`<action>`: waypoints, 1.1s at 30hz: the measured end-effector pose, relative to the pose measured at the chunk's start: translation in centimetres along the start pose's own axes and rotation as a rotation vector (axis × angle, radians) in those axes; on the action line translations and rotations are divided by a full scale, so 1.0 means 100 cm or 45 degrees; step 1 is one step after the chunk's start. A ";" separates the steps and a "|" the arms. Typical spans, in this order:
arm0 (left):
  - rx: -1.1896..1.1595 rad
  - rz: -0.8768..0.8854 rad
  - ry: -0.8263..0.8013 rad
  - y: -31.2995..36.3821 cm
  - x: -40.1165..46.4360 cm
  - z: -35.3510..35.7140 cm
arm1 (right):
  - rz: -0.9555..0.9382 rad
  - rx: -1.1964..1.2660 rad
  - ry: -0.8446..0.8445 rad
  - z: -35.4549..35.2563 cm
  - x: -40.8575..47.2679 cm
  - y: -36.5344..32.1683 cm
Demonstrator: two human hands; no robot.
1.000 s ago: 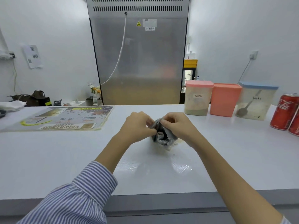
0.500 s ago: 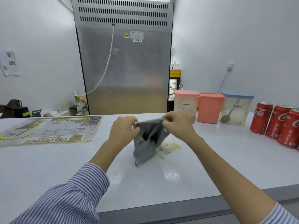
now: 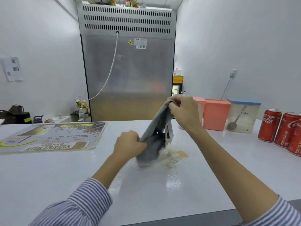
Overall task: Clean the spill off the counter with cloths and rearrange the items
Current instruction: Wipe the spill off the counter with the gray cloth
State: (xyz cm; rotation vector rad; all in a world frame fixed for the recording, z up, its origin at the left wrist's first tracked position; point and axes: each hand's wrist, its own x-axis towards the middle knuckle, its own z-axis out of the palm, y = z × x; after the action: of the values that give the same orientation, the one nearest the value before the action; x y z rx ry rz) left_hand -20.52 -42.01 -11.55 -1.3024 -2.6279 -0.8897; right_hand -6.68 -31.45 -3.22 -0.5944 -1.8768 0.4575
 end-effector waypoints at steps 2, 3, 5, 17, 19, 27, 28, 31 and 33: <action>0.011 0.011 0.172 -0.013 0.015 -0.018 | 0.004 0.010 0.026 -0.005 0.006 -0.002; 0.019 0.009 0.203 -0.019 0.023 -0.026 | 0.006 0.011 0.026 -0.005 0.009 -0.002; 0.070 0.007 0.193 -0.029 0.035 -0.035 | 0.021 0.005 0.001 -0.004 0.011 -0.001; 0.318 -0.147 0.034 -0.067 0.068 -0.123 | 0.320 0.498 -0.648 -0.022 -0.011 -0.021; 0.417 -0.206 0.010 -0.075 0.066 -0.111 | 0.463 0.500 -0.860 -0.010 -0.029 -0.015; 0.631 -0.277 -0.508 -0.084 0.037 -0.023 | 0.063 -0.259 -1.331 0.027 -0.103 0.007; 0.577 -0.252 -0.590 -0.081 0.033 -0.017 | 0.037 -0.247 -1.366 0.031 -0.109 0.008; 0.611 -0.229 -0.545 -0.070 0.024 -0.002 | -0.024 -0.388 -1.376 0.049 -0.124 0.017; 0.631 -0.175 -0.376 -0.069 0.029 0.009 | -0.044 -0.395 -1.173 0.061 -0.128 0.026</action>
State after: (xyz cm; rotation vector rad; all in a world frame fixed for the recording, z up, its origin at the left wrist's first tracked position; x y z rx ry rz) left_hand -27.39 -42.68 -14.62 -1.2002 -2.9121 -0.0287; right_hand -7.90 -37.19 -16.35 -0.6002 -2.8686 0.4581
